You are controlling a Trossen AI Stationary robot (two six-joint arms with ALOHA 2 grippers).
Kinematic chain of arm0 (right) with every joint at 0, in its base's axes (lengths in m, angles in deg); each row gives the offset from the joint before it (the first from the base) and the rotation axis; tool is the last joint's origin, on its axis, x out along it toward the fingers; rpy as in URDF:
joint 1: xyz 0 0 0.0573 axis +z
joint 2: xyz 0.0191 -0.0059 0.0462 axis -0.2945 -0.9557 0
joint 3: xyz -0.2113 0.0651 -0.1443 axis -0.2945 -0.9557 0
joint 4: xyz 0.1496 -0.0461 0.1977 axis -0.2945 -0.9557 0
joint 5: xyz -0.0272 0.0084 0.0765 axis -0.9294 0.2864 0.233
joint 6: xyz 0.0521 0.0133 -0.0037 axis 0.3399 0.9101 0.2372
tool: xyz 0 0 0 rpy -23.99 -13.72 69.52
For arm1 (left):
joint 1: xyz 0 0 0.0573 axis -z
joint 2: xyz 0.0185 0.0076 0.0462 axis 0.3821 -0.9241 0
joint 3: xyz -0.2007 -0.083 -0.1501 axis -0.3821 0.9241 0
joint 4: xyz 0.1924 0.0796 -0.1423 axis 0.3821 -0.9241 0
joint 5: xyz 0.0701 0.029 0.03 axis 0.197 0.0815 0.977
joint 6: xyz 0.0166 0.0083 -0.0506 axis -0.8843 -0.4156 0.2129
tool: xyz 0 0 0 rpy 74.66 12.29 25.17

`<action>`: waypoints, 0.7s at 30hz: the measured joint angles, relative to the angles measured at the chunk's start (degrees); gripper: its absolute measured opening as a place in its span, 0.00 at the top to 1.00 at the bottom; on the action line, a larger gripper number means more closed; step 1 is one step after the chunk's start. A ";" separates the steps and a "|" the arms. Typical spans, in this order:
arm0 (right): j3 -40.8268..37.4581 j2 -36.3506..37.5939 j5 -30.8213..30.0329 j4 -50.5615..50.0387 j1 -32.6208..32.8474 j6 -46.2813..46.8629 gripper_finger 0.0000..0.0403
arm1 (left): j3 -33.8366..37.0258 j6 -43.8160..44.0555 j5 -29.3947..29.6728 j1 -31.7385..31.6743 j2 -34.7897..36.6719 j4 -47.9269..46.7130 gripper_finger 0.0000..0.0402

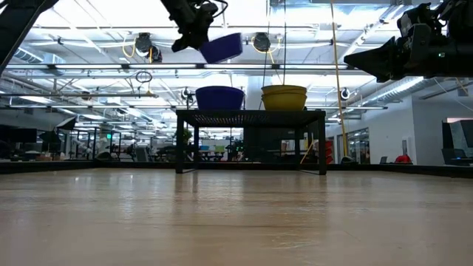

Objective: Pick & Place Mini bowls
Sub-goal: Stack the blue bowl on the blue bowl on the shelf

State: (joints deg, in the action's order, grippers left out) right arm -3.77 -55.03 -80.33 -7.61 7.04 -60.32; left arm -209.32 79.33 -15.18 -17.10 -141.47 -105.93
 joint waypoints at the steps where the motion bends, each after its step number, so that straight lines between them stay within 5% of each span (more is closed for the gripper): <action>1: 0.00 0.00 0.00 -0.02 0.00 0.00 1.00 | 0.00 0.21 -0.02 0.00 0.00 0.20 0.96; 21: 0.00 0.00 0.00 0.00 0.00 0.00 1.00 | 13.74 -0.45 2.01 0.59 -1.68 0.93 0.93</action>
State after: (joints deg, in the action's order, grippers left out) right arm -3.77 -55.03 -80.33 -7.61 7.04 -60.31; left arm -195.58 78.89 -13.17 -16.52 -143.15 -105.00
